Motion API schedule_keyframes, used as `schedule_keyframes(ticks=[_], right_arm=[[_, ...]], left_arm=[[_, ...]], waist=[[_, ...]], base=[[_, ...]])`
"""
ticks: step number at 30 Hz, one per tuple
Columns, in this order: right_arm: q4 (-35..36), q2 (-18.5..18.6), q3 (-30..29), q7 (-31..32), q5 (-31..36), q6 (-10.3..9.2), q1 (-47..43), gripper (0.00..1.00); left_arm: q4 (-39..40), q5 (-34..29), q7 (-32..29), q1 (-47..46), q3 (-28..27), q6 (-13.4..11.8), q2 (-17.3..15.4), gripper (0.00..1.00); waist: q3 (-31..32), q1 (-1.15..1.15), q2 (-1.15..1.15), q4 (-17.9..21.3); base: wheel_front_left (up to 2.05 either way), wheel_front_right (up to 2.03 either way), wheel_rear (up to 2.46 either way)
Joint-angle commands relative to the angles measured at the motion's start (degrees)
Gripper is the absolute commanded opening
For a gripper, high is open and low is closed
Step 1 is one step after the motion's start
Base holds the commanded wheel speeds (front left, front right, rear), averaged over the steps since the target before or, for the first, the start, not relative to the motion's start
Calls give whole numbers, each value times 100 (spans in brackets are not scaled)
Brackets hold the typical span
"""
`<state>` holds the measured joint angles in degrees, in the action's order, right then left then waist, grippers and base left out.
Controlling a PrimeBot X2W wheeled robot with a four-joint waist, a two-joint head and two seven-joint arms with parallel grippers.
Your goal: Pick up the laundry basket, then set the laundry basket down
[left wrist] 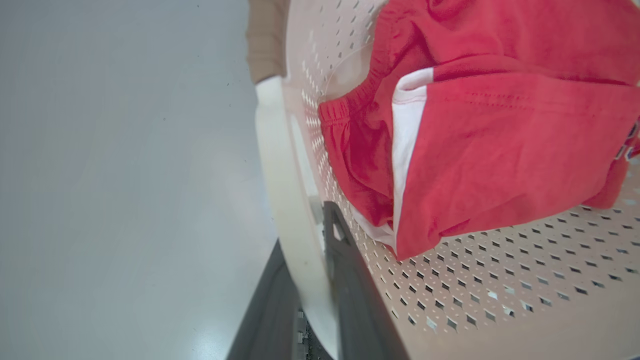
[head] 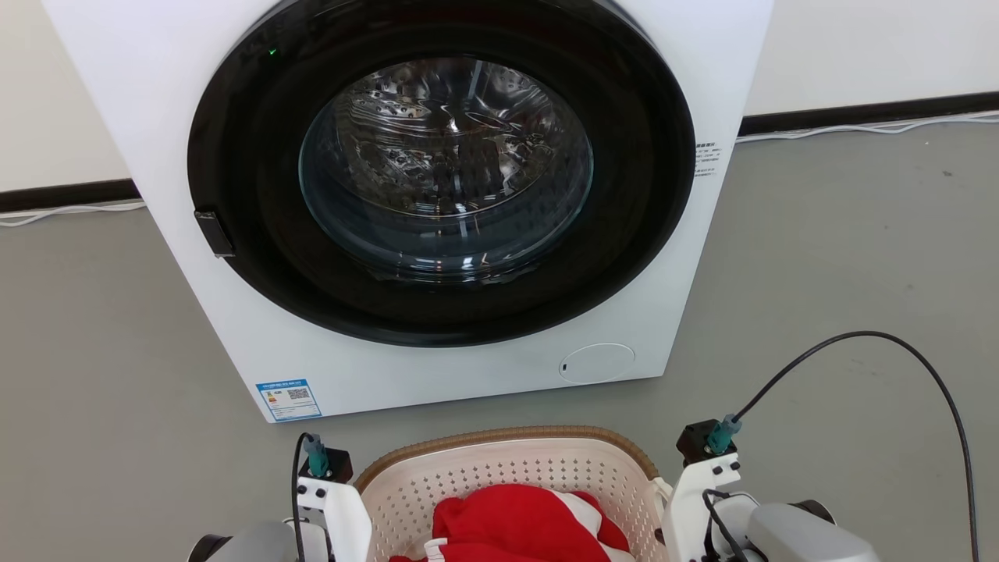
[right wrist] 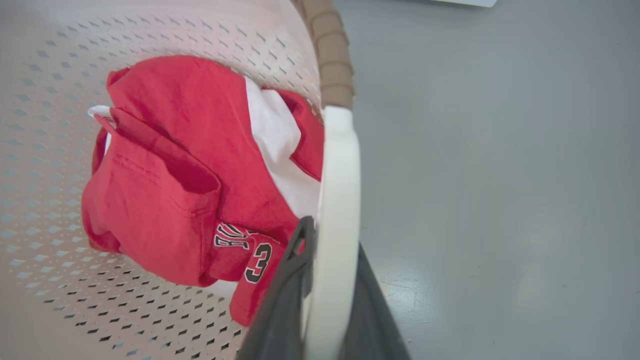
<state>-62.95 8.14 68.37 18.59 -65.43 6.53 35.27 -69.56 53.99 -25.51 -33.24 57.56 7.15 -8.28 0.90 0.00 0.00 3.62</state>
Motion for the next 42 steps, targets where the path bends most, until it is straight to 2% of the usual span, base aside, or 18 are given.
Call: schedule_keyframes(ticks=[1, 42], right_arm=[[129, -60, 17, -52, -9, 96, 177, 0], [114, -45, 356, -144, -410, 96, 207, 0]], left_arm=[[33, -15, -23, -218, -46, 34, -175, 0], [-53, 232, 55, -315, 274, 34, -219, 0]], waist=[[-1, 0, 0, 2], [-7, 0, 0, 62]], base=[[0, 0, 0], [0, 0, 0]])
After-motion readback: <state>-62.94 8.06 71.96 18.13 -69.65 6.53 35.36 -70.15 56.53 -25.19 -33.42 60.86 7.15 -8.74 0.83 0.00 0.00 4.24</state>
